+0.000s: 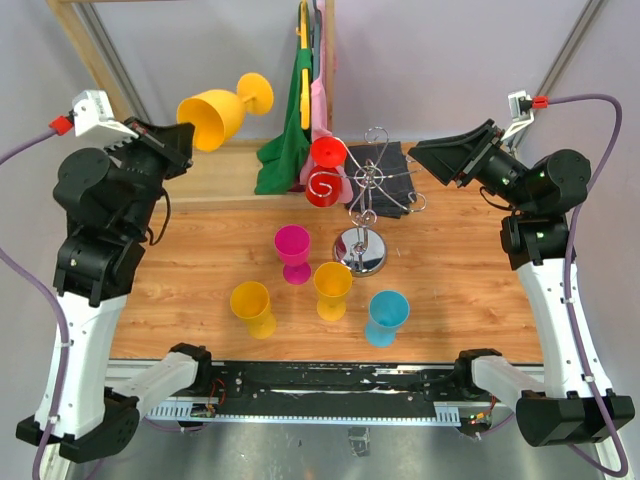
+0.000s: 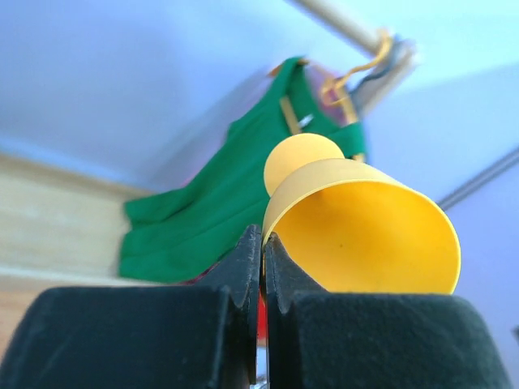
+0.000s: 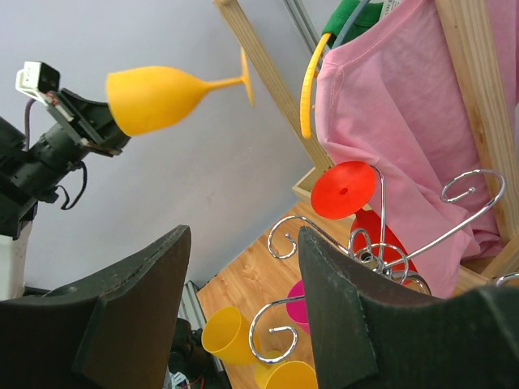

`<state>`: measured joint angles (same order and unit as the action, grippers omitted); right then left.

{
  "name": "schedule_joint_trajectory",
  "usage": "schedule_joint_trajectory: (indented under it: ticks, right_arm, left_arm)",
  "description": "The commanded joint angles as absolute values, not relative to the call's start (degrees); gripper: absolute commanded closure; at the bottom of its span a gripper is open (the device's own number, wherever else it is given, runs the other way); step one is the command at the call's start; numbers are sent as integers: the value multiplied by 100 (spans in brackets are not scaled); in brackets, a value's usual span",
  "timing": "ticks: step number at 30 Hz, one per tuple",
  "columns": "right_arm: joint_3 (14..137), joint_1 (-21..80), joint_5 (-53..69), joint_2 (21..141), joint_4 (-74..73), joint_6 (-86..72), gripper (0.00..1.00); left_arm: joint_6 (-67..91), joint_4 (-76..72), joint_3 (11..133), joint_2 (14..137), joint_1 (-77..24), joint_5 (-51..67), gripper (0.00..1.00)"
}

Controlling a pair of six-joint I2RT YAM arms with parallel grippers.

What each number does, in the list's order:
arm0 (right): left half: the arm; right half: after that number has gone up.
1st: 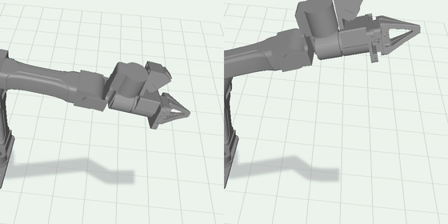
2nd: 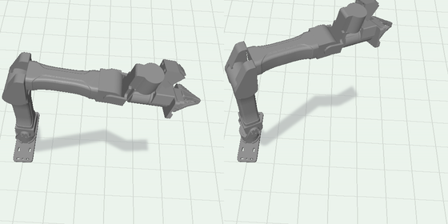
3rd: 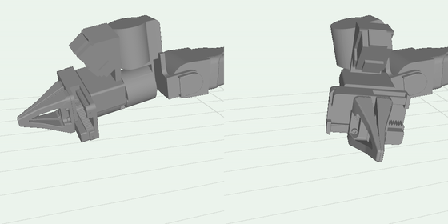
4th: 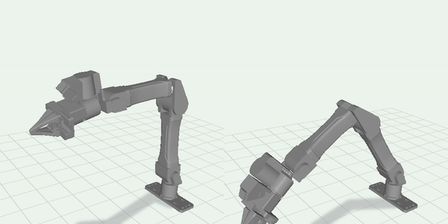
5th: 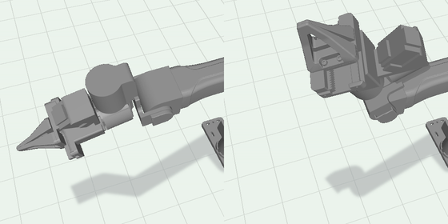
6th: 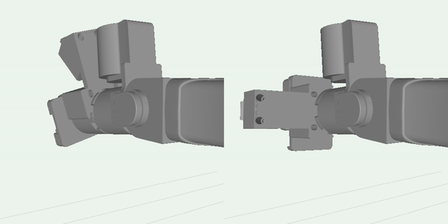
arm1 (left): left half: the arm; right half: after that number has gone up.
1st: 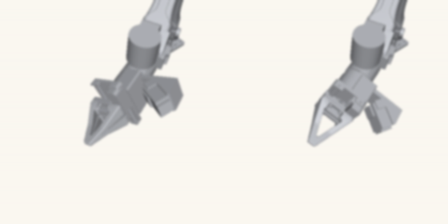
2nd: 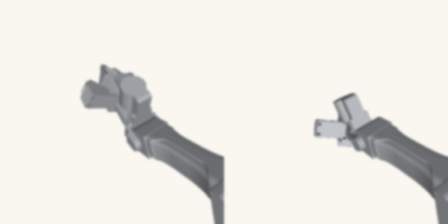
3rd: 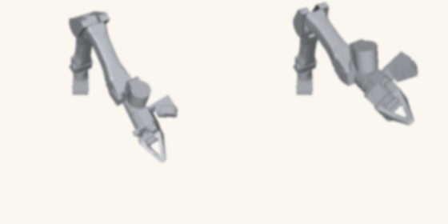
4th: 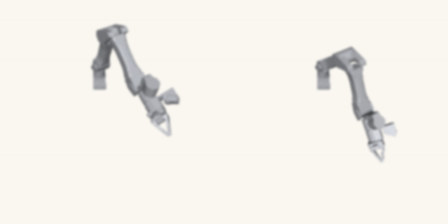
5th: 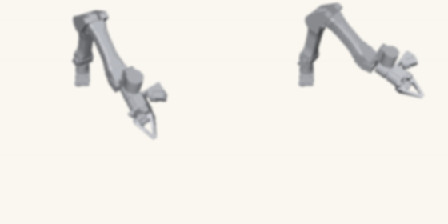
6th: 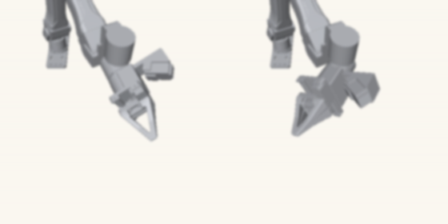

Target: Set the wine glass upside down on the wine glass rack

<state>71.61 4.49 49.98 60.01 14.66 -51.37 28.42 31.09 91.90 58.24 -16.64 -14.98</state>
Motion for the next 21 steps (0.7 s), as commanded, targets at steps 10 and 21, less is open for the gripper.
schedule_joint_trajectory:
  ticks: [10,21]
  right_arm:
    - [7368,422,5230,5966,1294,-4872,43]
    - [7389,420,5615,6334,2579,-5634,42]
  left_arm:
    - [4969,-163,9230,6832,-1685,2465,100]
    - [8816,-4639,7823,7734,-1070,4167,100]
